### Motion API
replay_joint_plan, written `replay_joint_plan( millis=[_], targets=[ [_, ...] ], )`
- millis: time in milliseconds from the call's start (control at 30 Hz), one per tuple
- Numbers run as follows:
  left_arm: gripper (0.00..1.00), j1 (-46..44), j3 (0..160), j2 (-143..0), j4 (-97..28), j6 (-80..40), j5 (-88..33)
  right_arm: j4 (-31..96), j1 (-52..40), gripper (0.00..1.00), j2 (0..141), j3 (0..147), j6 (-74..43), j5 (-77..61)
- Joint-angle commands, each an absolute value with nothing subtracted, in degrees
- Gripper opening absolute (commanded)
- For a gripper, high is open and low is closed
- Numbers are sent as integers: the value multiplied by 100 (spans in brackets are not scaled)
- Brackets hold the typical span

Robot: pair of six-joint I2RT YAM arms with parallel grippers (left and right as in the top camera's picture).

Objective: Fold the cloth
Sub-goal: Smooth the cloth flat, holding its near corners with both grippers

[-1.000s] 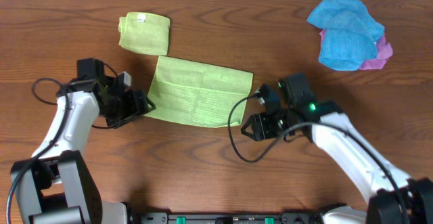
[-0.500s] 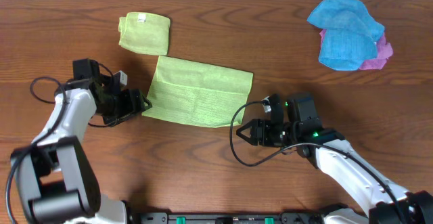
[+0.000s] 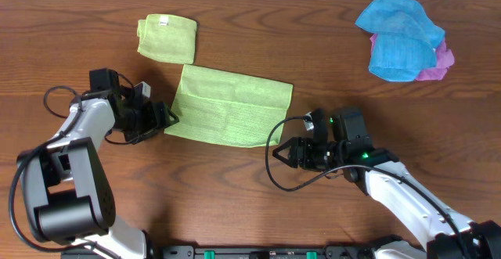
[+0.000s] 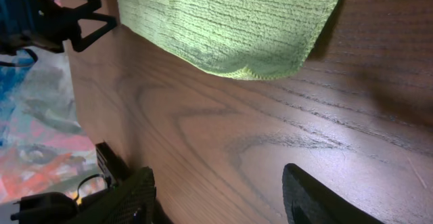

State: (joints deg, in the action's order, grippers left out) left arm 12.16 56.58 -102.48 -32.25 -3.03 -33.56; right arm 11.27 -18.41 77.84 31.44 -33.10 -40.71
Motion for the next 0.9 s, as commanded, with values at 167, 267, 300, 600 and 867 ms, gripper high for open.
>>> replay_joint_plan(
  millis=[167, 267, 300, 600, 867],
  targets=[
    [78, 1087, 5734, -10501, -2995, -421, -3500, 1111, -1806, 62, 7714, 3127, -3430, -4228],
    [78, 998, 5734, -10503, -2873, -475, -3496, 1111, -1806, 62, 7714, 3127, -3452, -4228],
    [78, 963, 5734, -10512, -2832, -497, -3494, 1111, -1806, 62, 7714, 3127, -3472, -4228],
    [74, 753, 5732, -10881, -2665, -532, -3406, 1111, -1806, 63, 7714, 3127, -3535, -4248],
    [15, 746, 5732, -11148, -2672, -530, -3468, 1116, -1806, 64, 7714, 3127, -3533, -4128]
  ],
)
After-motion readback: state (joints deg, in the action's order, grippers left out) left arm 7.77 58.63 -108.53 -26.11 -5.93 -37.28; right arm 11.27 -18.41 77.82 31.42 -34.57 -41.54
